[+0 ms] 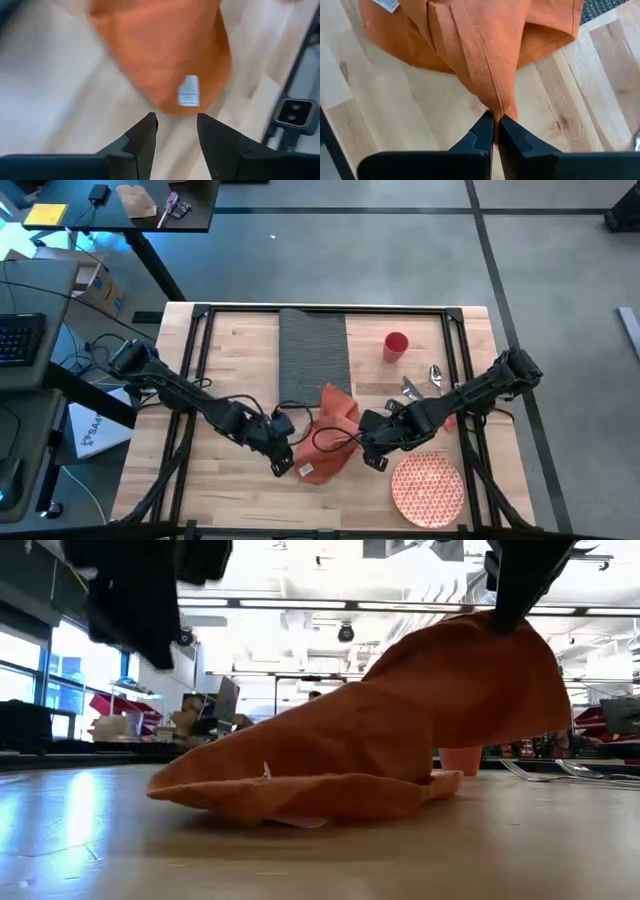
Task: Set table place
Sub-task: Move the orange napkin to the center of the table
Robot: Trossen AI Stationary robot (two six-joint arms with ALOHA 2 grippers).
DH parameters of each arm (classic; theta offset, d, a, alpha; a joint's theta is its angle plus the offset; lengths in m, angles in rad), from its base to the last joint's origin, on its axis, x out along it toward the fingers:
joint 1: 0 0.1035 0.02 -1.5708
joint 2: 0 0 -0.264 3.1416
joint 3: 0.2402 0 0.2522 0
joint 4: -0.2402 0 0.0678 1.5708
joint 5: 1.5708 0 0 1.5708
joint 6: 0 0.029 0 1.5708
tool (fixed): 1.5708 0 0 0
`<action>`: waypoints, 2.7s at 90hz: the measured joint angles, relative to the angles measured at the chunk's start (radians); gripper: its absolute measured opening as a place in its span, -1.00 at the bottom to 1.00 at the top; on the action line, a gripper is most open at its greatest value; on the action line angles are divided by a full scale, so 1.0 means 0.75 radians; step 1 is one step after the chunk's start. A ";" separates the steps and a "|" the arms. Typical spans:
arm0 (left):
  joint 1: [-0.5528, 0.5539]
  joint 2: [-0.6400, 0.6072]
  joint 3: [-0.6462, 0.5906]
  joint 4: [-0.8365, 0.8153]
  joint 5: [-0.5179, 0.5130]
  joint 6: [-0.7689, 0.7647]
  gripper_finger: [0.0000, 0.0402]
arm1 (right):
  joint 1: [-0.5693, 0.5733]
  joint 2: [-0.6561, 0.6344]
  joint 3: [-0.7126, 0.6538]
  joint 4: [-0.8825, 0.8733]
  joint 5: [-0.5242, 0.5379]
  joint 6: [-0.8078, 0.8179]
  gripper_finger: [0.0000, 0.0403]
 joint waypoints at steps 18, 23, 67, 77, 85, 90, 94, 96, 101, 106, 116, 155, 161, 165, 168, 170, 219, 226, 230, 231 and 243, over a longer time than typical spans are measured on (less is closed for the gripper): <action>-0.001 0.110 -0.131 0.271 0.011 -0.274 -0.36 | 0.000 -0.001 0.000 0.006 0.001 -0.001 -1.00; 0.000 0.149 -0.146 0.315 0.009 -0.324 -0.36 | 0.000 -0.002 0.000 0.013 0.001 -0.001 -1.00; -0.005 0.278 -0.143 0.597 -0.013 -0.215 -0.95 | 0.007 -0.003 0.001 0.053 -0.002 0.002 -1.00; -0.018 0.132 -0.084 0.333 -0.061 -0.128 -0.99 | 0.025 -0.015 0.001 0.059 -0.041 0.052 -1.00; -0.040 0.000 0.033 -0.017 -0.125 -0.025 -1.00 | 0.053 -0.030 0.002 0.093 -0.080 0.082 -1.00; -0.050 -0.071 0.134 -0.244 -0.166 0.048 -1.00 | 0.070 -0.033 0.002 0.125 -0.099 0.083 -1.00; -0.059 -0.118 0.216 -0.410 -0.199 0.103 -1.00 | 0.085 -0.033 -0.003 0.161 -0.106 0.083 -1.00; -0.062 -0.134 0.259 -0.487 -0.216 0.129 -1.00 | 0.092 -0.033 -0.012 0.190 -0.107 0.083 -1.00; -0.069 -0.168 0.359 -0.645 -0.260 0.199 -1.00 | 0.106 -0.034 -0.050 0.262 -0.104 0.084 -1.00; -0.071 -0.183 0.447 -0.782 -0.298 0.260 -1.00 | 0.115 -0.034 -0.104 0.321 -0.100 0.093 -1.00; -0.065 -0.185 0.552 -0.941 -0.345 0.367 -1.00 | 0.102 -0.033 -0.216 0.407 -0.113 0.218 -0.99; -0.060 -0.157 0.725 -0.986 -0.394 0.669 -1.00 | 0.054 -0.076 -0.233 0.250 -0.234 0.264 0.02; -0.053 -0.156 0.835 -0.977 -0.410 0.760 -1.00 | 0.059 -0.107 -0.212 0.225 -0.142 0.268 0.14; -0.044 -0.157 0.916 -0.948 -0.418 0.824 -1.00 | 0.060 -0.132 -0.202 0.223 -0.079 0.267 0.17; -0.036 -0.158 0.976 -0.919 -0.417 0.874 -1.00 | 0.059 -0.151 -0.197 0.223 -0.039 0.264 0.18; -0.032 -0.159 1.014 -0.900 -0.410 0.909 -1.00 | 0.056 -0.165 -0.194 0.227 -0.014 0.260 0.18; 0.000 0.008 0.927 -1.054 -0.087 0.972 -1.00 | 0.021 -0.160 -0.203 0.679 0.151 -0.051 0.14; 0.009 0.017 0.927 -1.048 -0.088 0.940 -1.00 | 0.022 -0.106 -0.203 0.789 0.152 -0.230 0.14; 0.016 0.017 0.927 -1.040 -0.092 0.925 -1.00 | 0.022 -0.065 -0.203 0.847 0.151 -0.346 0.14; 0.017 0.017 0.927 -1.039 -0.093 0.922 -1.00 | 0.023 -0.053 -0.203 0.860 0.151 -0.373 0.14; 0.018 0.006 0.927 -1.020 -0.098 0.901 -1.00 | 0.023 0.095 -0.203 0.971 0.203 -0.587 0.14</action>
